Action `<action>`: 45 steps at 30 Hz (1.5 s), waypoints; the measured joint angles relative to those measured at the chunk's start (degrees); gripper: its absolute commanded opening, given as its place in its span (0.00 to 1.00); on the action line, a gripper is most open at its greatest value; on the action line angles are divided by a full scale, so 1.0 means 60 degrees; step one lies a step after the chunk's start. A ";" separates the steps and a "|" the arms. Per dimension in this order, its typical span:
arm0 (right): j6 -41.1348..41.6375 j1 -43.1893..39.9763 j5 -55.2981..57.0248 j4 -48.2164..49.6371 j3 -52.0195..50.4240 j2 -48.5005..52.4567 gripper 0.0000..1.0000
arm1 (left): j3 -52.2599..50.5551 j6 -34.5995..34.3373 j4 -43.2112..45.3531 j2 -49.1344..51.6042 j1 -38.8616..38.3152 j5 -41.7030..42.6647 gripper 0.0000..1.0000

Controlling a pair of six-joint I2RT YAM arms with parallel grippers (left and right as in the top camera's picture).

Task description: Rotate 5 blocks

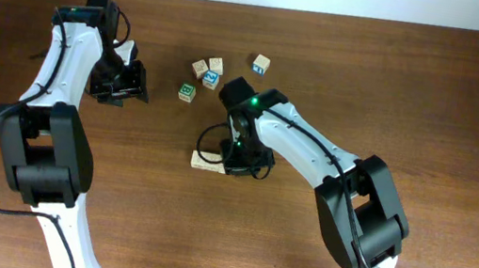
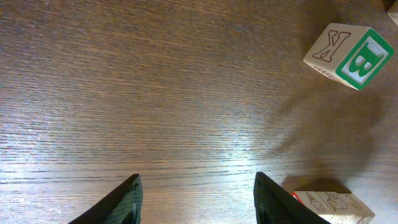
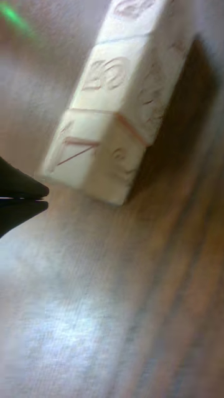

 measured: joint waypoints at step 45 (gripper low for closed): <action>0.0113 0.1104 0.1162 0.0732 0.0066 0.0015 0.04 | 0.0000 0.0000 -0.0007 0.0000 0.0000 0.0000 0.55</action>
